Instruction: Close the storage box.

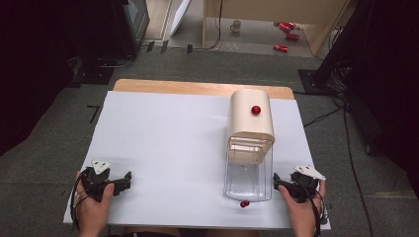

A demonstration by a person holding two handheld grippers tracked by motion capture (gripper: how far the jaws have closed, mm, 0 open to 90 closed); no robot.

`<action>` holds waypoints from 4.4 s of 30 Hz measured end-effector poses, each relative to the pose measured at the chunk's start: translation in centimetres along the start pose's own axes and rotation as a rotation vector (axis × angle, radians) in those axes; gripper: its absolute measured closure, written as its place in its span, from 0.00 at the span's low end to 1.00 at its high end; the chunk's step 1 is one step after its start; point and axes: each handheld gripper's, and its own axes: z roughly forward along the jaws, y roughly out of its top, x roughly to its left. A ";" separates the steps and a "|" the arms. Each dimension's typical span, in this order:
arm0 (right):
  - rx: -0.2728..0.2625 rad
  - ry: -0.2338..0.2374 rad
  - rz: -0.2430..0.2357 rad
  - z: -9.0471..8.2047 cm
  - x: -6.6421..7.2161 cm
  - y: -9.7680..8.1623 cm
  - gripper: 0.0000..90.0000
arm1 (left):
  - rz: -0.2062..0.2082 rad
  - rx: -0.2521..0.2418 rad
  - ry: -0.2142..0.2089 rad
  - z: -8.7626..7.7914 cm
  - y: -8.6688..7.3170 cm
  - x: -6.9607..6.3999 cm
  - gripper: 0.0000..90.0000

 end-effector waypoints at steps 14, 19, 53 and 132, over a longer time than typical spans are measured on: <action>-0.020 -0.006 -0.025 -2.2 1.1 -0.9 0.15 | 0.000 0.000 0.000 0.0 0.0 0.0 0.00; -0.021 0.031 -0.051 -3.4 1.9 -1.1 0.15 | 0.000 0.000 0.000 0.0 0.0 0.0 0.00; -0.047 0.258 -0.215 -9.0 5.0 -3.0 0.15 | 0.000 0.000 0.000 0.0 0.0 0.0 0.00; -0.161 0.330 0.003 -6.9 6.3 6.0 0.18 | 0.000 0.000 0.000 0.0 0.0 0.0 0.00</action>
